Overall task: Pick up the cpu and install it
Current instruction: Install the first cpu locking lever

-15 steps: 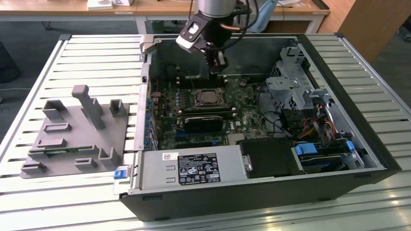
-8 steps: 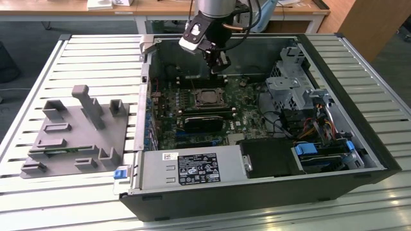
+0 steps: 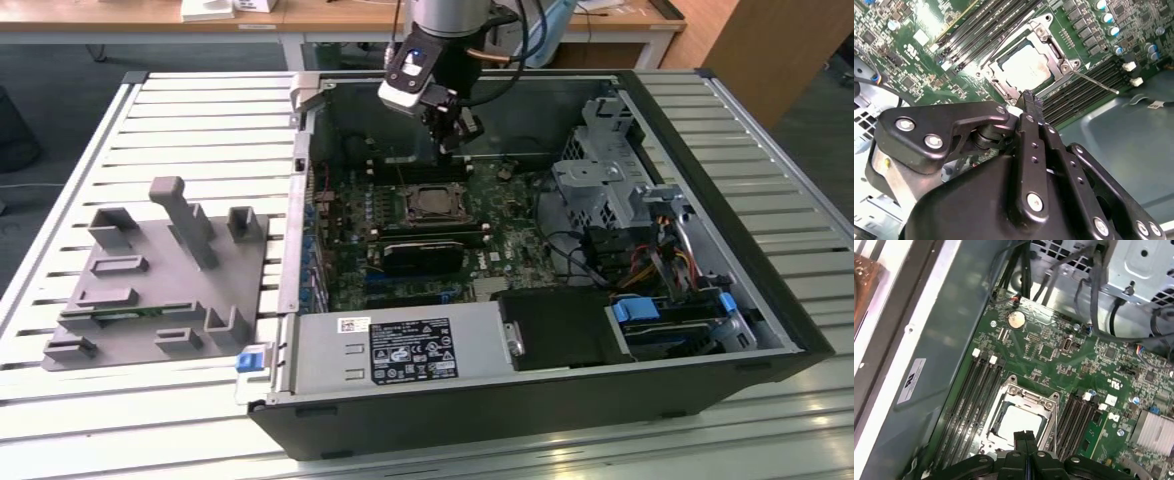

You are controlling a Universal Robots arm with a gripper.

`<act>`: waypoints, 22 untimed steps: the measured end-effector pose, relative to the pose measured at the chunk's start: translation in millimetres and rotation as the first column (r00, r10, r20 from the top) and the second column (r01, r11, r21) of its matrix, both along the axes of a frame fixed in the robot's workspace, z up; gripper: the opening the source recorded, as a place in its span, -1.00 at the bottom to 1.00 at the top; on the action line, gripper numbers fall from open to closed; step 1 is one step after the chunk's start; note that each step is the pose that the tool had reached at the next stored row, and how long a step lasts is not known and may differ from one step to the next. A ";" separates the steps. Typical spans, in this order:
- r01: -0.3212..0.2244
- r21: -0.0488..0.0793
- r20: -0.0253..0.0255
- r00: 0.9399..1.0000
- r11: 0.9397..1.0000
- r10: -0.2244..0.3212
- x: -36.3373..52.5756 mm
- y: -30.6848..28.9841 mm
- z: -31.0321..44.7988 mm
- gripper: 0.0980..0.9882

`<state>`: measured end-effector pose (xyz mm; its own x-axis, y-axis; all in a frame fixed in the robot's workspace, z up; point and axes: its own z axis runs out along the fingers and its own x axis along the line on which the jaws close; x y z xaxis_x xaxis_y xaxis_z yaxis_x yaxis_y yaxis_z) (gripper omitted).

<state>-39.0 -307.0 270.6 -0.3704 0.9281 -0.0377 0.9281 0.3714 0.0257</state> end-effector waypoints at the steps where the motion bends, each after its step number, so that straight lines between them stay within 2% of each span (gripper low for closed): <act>1: -0.008 0.000 0.000 1.000 1.000 0.008 0.0 0.0 0.0 -0.98; 10: -0.085 0.000 0.000 0.996 0.996 0.085 0.0 0.0 0.0 -0.98; 22: -0.165 0.000 0.000 0.986 0.986 0.165 0.0 0.0 0.0 -0.98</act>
<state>-39.1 -307.0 270.6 -0.5183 0.8544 -0.0376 0.8542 0.5193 0.0257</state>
